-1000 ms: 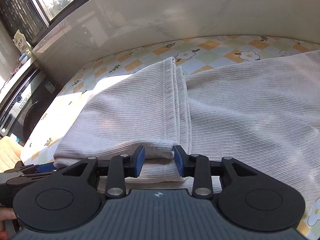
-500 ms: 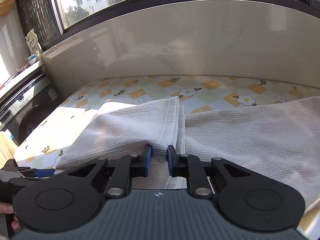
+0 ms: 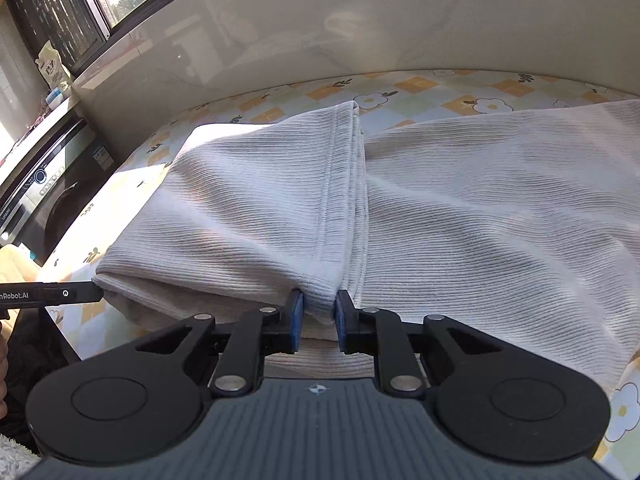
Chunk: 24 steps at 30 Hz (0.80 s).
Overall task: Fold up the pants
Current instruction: 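Move the open right gripper onto the pants fold crease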
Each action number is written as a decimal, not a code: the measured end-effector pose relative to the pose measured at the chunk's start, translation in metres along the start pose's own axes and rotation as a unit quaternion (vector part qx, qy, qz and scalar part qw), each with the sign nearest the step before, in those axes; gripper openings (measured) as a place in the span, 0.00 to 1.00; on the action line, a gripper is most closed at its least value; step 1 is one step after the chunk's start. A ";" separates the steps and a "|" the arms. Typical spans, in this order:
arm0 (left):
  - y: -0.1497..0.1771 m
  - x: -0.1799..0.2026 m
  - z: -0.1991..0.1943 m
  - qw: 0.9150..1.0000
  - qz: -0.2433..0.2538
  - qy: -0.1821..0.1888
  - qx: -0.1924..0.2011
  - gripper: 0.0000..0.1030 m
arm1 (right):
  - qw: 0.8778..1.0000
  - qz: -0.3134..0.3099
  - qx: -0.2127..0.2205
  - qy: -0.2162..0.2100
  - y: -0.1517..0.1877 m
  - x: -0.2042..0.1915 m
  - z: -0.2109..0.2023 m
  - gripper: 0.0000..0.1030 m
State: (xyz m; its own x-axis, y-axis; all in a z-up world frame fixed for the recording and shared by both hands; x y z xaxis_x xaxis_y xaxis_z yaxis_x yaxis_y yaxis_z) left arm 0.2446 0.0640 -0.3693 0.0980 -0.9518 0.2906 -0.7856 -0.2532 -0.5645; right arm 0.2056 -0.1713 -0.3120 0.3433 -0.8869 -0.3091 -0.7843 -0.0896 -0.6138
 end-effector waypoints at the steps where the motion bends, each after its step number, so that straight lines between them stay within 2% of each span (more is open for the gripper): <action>1: -0.003 -0.001 -0.006 1.000 -0.005 0.006 0.006 0.36 | 1.000 -0.002 -0.001 0.000 0.000 0.000 0.000 0.17; 3: -0.011 0.001 -0.013 1.000 -0.005 0.012 0.026 0.22 | 1.000 -0.002 -0.004 0.000 0.002 0.000 0.001 0.17; 6: -0.031 0.007 -0.013 0.999 -0.006 0.018 0.047 0.22 | 1.000 0.003 -0.007 -0.003 0.002 0.002 0.002 0.17; 9: -0.045 0.022 0.004 0.999 0.007 -0.004 0.046 0.22 | 1.000 0.003 -0.011 -0.004 0.000 0.002 0.003 0.17; 12: -0.053 0.038 0.034 0.999 0.039 -0.007 0.020 0.22 | 1.000 0.005 -0.012 -0.006 0.000 0.003 0.003 0.17; 17: -0.037 0.062 0.068 0.995 0.096 -0.017 -0.036 0.22 | 1.000 0.007 -0.018 -0.016 -0.001 0.004 -0.001 0.19; 20: -0.023 0.072 0.070 0.990 0.132 -0.035 -0.027 0.22 | 1.000 0.007 -0.017 -0.015 -0.005 0.011 -0.009 0.22; 24: -0.023 0.072 0.073 0.991 0.128 -0.029 -0.031 0.22 | 0.999 0.029 0.013 -0.022 -0.018 0.031 -0.019 0.26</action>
State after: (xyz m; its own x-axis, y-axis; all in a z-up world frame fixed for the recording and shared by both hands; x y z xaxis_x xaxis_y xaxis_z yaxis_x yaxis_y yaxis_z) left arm 0.3142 -0.0117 -0.3922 -0.0760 -0.9924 0.0967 -0.8248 0.0081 -0.5654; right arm 0.2208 -0.2052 -0.2965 0.3211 -0.8691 -0.3762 -0.7896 -0.0263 -0.6131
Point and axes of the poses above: each gripper's, at about its wrist camera, not at the fingertips, and z roughly the way its jaws point, x to its right, y to its underside, the point moved 2 cm from there along z, roughly the way its jaws point, and after that the axes turned 2 degrees about -x, right-handed, at the moved point
